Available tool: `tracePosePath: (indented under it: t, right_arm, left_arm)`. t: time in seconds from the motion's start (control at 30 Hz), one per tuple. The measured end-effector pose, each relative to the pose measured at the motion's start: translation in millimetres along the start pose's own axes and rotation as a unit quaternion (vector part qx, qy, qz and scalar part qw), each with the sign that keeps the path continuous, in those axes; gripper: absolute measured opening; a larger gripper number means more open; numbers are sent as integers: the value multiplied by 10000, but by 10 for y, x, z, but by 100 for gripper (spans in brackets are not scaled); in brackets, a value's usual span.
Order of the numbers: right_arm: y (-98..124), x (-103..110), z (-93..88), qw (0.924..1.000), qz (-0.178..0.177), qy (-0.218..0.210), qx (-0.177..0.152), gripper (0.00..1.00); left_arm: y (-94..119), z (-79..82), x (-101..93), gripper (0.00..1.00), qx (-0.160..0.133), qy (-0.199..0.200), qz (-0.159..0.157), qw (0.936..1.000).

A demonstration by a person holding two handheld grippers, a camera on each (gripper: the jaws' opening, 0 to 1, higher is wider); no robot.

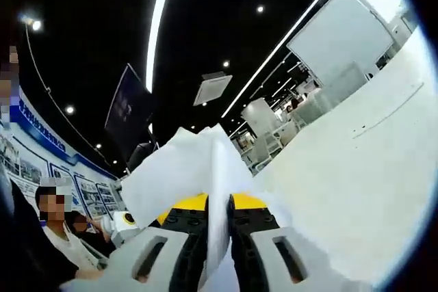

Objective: Organize the stack of printing papers by aligning and flattening the scattered papers on the table

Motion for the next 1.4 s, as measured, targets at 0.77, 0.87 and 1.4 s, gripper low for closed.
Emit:
tracePosePath:
  t: [0.77,0.87,1.4]
  right_arm:
    - [142,-224,261,9972,-449,-215,-553,14]
    - [188,-298,333,9952,-546,-384,-719,12]
    - [315,-486,500,9877,-829,-741,-1103,7]
  left_arm:
    - [34,33,32,6,-66,36,44,10000]
    - [38,40,49,6,-91,33,57,9999]
    - [40,51,39,6,-112,70,29,9999]
Point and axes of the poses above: the point that each gripper's makers call its tool centre point, and the gripper's own axes: y roughly backward along the fingers, x roughly to its left, z roughly out of its top, the point moved 1 cm from there along y, roughly backward along the fingers, and after that the axes turned 3 degrees about -z, right-handed, at the moved point
